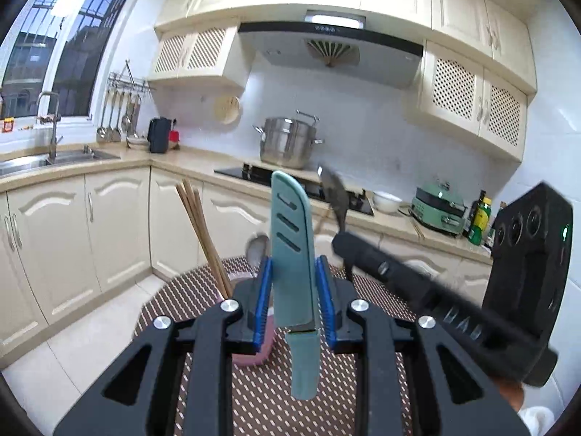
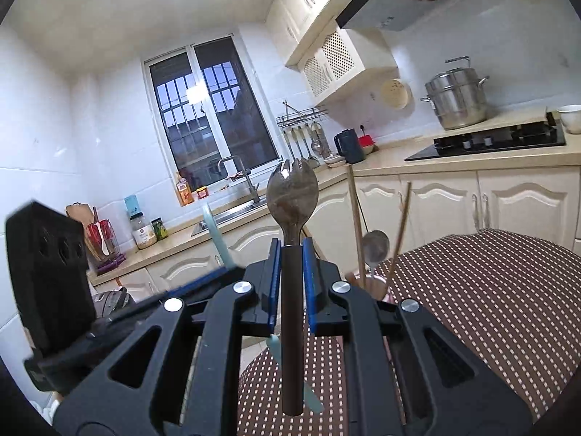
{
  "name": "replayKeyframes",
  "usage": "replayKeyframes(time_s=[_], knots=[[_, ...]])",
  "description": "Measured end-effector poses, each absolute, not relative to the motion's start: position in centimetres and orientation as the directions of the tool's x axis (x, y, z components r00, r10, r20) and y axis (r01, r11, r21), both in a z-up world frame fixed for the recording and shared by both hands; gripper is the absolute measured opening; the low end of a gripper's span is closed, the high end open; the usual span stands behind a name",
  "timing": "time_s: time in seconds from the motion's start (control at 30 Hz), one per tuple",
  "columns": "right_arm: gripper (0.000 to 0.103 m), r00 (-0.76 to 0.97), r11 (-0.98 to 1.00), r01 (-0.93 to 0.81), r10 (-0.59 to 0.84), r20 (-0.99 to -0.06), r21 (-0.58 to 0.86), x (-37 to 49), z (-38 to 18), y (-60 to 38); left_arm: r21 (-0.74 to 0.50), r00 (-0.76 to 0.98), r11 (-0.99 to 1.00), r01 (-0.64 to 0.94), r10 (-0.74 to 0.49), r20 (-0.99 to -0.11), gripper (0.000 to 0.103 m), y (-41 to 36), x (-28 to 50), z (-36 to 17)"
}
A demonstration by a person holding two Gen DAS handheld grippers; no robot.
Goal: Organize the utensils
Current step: 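Lower the knife and spoon into the pink cup and open both grippers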
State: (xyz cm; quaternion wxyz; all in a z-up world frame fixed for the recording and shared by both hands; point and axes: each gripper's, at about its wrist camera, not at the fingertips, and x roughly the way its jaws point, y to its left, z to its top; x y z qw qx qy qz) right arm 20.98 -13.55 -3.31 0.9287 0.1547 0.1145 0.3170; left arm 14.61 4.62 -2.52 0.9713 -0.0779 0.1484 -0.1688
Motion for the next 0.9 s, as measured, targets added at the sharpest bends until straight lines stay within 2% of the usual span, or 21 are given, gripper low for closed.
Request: replayKeyframes(time_s=[0.27,0.43,0.9], knots=[[0.012,0.803,0.794,-0.534,0.584,-0.121,0.291,24.9,-4.4,-11.6,-0.19,0.937,0.949,0.253,-0.289,-0.196,0.024,6.2,18.1,0.0],[0.012,0.825,0.815,-0.524,0.558,-0.09,0.246,26.9,-5.0,-10.9,-0.187,0.943,0.951,0.245,-0.278,-0.182,0.024,6.1,20.8,0.2],[0.012,0.851,0.833,-0.501,0.524,-0.042,0.236,29.7,-6.7,-10.8,-0.167,0.934,0.957,0.237,-0.271,-0.232,0.024,5.0,25.3,-2.4]])
